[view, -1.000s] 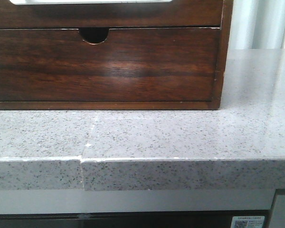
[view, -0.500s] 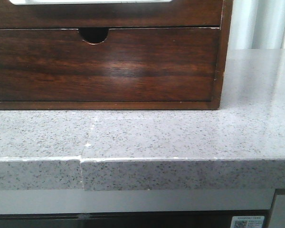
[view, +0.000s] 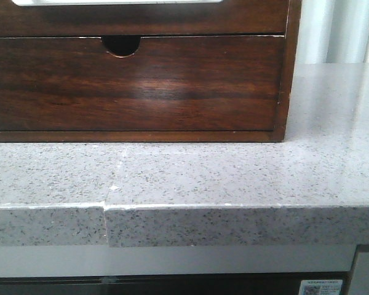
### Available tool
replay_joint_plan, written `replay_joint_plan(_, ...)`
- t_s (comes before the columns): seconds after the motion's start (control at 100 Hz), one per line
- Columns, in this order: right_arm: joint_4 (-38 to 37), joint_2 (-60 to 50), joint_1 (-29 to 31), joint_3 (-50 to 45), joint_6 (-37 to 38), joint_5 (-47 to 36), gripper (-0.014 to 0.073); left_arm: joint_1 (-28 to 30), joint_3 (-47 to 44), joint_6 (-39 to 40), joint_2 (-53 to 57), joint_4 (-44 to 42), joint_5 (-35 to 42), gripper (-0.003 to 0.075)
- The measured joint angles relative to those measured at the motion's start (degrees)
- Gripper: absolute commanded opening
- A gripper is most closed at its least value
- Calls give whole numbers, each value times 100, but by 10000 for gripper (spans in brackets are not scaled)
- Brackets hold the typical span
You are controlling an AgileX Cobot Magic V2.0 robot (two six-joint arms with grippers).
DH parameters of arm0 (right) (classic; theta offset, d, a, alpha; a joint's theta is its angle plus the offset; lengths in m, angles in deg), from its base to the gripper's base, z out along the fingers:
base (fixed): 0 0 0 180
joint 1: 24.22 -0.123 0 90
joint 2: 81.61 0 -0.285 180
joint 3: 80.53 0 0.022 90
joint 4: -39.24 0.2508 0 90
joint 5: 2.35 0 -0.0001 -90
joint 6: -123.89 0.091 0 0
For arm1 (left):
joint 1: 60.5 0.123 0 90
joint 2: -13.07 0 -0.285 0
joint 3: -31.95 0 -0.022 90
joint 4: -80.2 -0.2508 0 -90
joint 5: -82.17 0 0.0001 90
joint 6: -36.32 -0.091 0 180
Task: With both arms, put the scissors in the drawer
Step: 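Grasp the white drawer handle with the left gripper, then pull the drawer open toward the robot with the left gripper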
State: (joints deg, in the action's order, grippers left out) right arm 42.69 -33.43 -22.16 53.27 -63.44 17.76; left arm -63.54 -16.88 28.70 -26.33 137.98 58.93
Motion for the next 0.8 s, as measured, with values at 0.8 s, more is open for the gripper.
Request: replay_joint_plan(0.8,32,35,0,0,0,-21,556,-397,853,-4184,-3346,4404,-1895,461)
